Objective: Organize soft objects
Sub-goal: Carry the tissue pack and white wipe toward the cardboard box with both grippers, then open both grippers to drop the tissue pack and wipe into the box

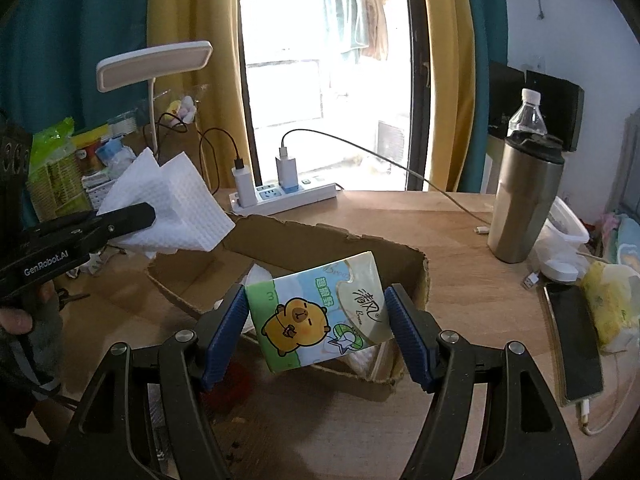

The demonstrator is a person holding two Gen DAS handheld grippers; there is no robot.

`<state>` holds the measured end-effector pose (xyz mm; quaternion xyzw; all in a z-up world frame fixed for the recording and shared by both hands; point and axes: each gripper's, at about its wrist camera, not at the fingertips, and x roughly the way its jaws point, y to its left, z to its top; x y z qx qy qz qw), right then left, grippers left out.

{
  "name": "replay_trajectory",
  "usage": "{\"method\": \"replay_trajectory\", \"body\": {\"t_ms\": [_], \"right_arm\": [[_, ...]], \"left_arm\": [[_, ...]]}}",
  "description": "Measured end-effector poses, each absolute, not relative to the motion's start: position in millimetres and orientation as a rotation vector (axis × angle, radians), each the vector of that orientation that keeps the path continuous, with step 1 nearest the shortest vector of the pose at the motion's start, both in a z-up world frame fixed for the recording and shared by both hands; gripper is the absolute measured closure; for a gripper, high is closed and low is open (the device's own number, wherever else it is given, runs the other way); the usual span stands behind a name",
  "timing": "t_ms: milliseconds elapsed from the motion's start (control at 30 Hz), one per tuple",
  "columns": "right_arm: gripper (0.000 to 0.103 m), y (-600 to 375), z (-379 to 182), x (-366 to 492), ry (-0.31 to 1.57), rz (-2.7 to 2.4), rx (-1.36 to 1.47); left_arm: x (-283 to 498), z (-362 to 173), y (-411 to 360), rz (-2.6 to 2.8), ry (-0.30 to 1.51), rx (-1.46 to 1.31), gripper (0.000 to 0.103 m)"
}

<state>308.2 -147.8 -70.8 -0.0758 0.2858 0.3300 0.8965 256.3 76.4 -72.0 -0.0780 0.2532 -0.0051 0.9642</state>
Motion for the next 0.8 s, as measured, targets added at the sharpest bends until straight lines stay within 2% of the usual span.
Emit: {"method": "replay_trajectory", "body": {"t_ms": [567,800], "right_arm": [[0.030,-134,-84,357,0.607,0.681,-0.137],[0.030,-129,-90,369,0.610,0.664,-0.145]], "left_arm": [[306,-112,78,-0.028,0.663,-0.184,0.087],[313,-121,73,-0.020,0.714,-0.171,0.080]]}}
